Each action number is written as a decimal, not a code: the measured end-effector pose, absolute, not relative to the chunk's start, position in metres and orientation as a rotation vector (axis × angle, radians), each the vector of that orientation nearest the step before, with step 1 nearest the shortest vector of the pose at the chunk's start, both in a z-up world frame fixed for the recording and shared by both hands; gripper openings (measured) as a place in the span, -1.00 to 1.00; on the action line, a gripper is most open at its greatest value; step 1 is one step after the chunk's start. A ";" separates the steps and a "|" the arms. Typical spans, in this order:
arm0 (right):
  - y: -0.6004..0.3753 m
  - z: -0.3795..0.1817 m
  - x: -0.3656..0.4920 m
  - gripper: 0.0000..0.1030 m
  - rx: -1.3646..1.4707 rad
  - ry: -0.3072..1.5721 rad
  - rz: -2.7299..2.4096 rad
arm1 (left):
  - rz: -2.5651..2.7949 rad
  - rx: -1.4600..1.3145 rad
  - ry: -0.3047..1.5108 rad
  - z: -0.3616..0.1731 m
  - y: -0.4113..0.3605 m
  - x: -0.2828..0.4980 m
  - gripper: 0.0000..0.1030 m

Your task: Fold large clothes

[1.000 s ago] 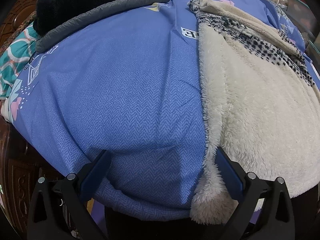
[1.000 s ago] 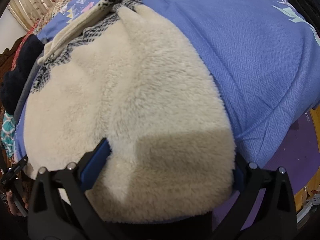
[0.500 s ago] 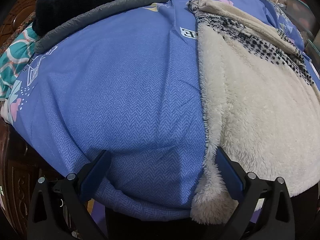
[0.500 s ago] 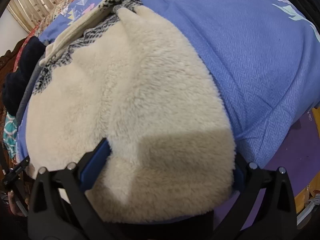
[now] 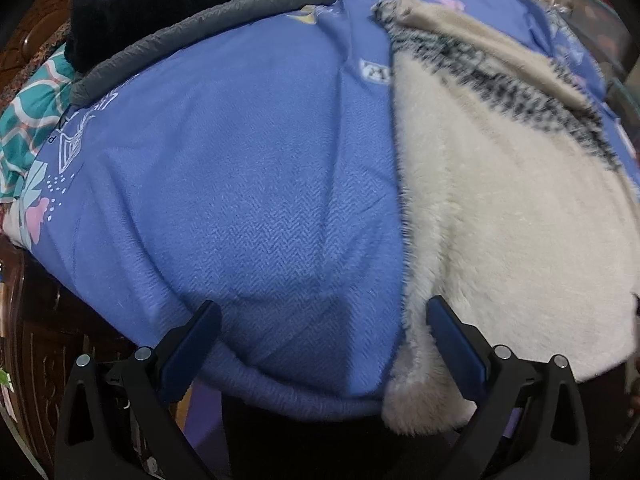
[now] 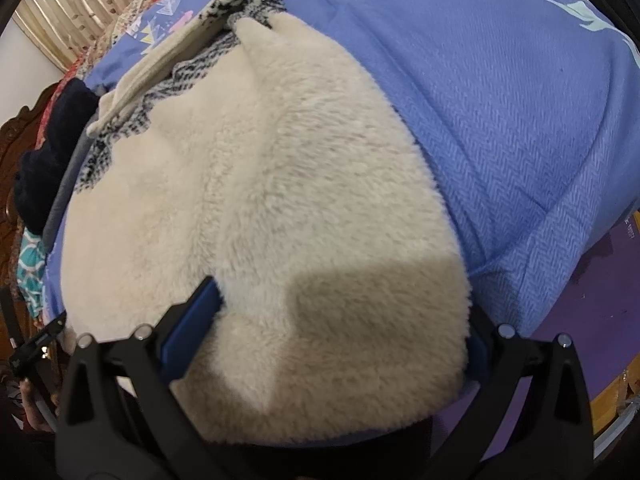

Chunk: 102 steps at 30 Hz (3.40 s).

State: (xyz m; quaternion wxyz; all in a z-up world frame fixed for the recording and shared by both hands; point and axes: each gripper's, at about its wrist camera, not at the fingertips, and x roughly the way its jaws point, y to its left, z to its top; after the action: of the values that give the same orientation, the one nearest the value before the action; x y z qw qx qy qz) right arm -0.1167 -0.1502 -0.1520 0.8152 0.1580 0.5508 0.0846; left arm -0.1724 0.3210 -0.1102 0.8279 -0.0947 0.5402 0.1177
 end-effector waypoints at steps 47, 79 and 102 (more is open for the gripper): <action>-0.145 -0.026 0.219 -0.11 0.844 0.972 0.494 | -0.043 -0.660 1.102 -0.011 0.379 0.169 -0.33; -0.008 -0.057 0.266 0.02 0.388 1.037 0.593 | -0.114 -0.650 1.056 0.003 0.414 0.170 0.00; -0.071 -0.104 0.270 0.21 0.467 1.039 0.518 | 0.005 -0.202 1.118 -0.071 0.325 0.206 0.00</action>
State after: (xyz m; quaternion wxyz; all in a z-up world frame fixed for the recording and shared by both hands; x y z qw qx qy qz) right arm 0.2699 -0.0714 -0.1040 0.8105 0.2183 0.4864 0.2426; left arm 0.2056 0.3252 -0.0712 0.8431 -0.0957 0.5292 0.0025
